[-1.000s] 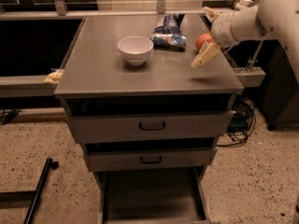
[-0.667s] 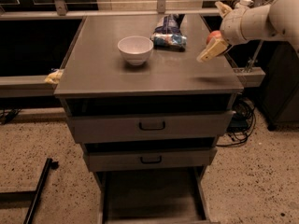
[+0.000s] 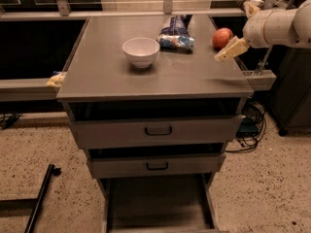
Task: Pick apple from bottom drawer and place on counter
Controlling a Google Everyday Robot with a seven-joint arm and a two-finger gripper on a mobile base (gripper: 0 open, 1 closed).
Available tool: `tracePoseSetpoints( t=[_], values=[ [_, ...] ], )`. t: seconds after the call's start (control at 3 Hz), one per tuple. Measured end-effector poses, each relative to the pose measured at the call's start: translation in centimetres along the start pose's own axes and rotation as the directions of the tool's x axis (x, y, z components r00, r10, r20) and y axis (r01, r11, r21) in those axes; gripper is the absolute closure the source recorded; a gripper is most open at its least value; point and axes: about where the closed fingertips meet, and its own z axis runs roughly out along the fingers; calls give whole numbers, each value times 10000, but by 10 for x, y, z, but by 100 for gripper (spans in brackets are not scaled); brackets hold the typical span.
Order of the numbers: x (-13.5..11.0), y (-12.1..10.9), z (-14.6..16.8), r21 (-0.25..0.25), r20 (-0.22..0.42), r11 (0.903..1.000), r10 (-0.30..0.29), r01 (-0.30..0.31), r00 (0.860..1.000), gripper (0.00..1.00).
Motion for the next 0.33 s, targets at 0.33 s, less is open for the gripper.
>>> tracePoseSetpoints(
  t=[0.33],
  values=[
    [0,0,0,0,0,10000,0,0,10000,0]
  ],
)
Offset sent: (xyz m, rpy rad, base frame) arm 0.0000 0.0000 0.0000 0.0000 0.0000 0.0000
